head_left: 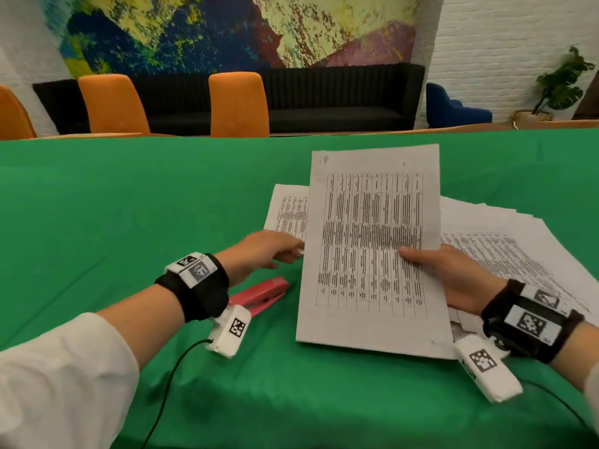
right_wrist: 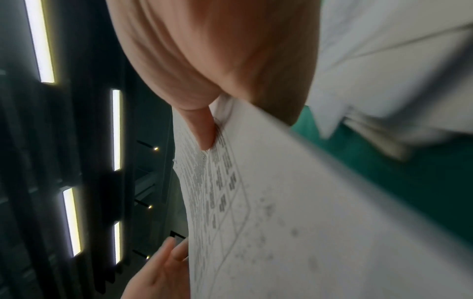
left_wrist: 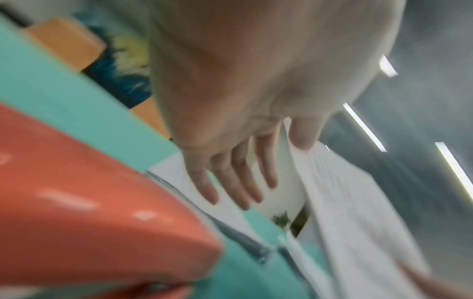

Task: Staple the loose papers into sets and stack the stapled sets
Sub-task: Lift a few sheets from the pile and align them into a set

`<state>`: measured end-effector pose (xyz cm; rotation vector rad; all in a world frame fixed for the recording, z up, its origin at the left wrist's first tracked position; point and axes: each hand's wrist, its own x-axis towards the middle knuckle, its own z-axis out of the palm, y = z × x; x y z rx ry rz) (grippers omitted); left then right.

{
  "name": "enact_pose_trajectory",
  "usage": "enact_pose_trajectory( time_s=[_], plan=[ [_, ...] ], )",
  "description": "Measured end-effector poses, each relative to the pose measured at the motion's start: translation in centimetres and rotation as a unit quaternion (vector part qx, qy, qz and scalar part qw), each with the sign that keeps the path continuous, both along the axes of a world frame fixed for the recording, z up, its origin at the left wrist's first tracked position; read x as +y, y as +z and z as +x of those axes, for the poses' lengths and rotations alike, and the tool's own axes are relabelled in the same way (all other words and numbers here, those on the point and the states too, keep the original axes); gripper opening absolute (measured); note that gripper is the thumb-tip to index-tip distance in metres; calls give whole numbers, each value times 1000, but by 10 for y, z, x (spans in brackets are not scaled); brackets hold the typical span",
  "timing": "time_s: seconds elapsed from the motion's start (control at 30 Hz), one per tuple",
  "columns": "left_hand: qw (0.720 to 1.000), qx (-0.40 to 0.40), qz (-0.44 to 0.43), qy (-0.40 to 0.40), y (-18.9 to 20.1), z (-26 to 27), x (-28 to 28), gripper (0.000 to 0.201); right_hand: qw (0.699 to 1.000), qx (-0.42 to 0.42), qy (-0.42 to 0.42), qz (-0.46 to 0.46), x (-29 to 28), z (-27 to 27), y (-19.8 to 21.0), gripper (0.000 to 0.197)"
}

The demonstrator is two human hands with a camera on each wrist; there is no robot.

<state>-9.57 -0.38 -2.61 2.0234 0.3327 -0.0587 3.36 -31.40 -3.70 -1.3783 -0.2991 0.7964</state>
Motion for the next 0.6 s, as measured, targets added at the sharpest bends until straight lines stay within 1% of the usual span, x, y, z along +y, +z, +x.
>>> enact_pose_trajectory(
  time_s=[0.03, 0.07, 0.1, 0.13, 0.17, 0.2, 0.27, 0.37, 0.43, 0.47, 0.53, 0.6],
  plan=[
    [991, -31, -124, 40, 5, 1, -1, 32, 1000, -9, 1, 6, 5, 6, 8, 37],
    [973, -53, -215, 59, 7, 4, 0, 37, 1000, -22, 1, 9, 11, 14, 16, 38],
    [961, -70, -263, 57, 9, 5, -4, 38, 999, -37, 1, 11, 19, 23, 24, 39],
    [961, -83, -261, 48, 8, 5, -9, 36, 999, -50, 3, 15, 28, 31, 31, 37],
    [966, -94, -236, 42, 7, 6, -15, 31, 998, -61, 3, 18, 39, 40, 40, 34],
    [973, -106, -200, 53, 4, 9, -20, 31, 997, -68, 1, 21, 49, 48, 48, 31],
    [972, -138, -154, 110, 1, 21, -21, 38, 997, -79, -6, 25, 71, 61, 66, 30],
    [966, -166, -98, 172, 11, 44, -5, 41, 994, -109, -22, 4, 101, 73, 81, 30],
    [965, -154, -84, 195, 19, 60, 15, 41, 990, -130, -17, -53, 114, 76, 77, 36],
    [966, -137, -77, 204, 20, 67, 26, 41, 987, -133, 2, -93, 119, 77, 73, 40],
    [970, -95, -52, 218, 16, 80, 48, 41, 979, -119, 48, -160, 123, 77, 61, 44],
    [973, -49, -13, 225, 7, 90, 64, 41, 975, -99, 60, -189, 124, 81, 45, 46]
  ],
)
